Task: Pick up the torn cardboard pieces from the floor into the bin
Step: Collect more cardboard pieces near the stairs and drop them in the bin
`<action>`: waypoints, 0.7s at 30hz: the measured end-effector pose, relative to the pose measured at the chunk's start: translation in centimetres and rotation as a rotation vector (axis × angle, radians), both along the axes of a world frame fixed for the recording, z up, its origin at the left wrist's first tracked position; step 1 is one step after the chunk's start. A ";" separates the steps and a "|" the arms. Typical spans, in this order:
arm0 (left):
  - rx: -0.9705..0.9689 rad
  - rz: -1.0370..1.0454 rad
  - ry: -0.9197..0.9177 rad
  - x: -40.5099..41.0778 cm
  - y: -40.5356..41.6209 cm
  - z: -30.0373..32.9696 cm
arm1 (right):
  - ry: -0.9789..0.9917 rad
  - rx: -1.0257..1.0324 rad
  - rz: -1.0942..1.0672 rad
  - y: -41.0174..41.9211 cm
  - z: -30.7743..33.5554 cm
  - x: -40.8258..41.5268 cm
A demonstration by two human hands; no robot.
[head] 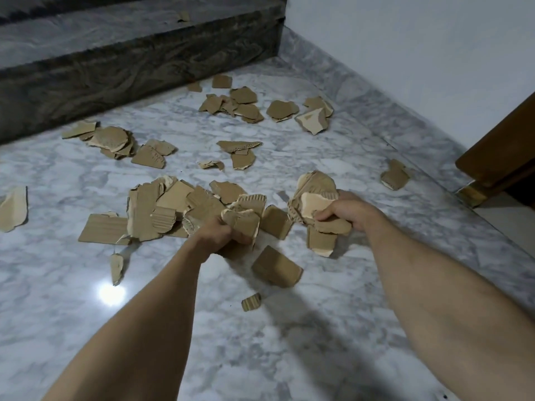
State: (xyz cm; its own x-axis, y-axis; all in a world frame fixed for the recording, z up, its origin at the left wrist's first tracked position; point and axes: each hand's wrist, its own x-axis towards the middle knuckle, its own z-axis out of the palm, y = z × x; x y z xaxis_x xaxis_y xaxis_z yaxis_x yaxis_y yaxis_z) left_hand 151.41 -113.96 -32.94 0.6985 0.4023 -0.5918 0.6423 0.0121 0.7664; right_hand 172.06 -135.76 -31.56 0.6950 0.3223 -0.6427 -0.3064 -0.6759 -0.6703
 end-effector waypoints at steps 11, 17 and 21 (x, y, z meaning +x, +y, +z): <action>0.470 -0.373 0.176 7.3 -4.4 -2.5 | -0.214 -0.538 0.430 1.8 -2.6 2.1; 0.625 -0.372 0.137 9.1 -5.0 -2.4 | -0.234 -0.383 0.293 -0.2 -2.9 2.8; 0.602 -0.337 0.129 10.0 -6.1 -2.1 | -0.175 -0.108 0.012 -2.3 -2.3 4.7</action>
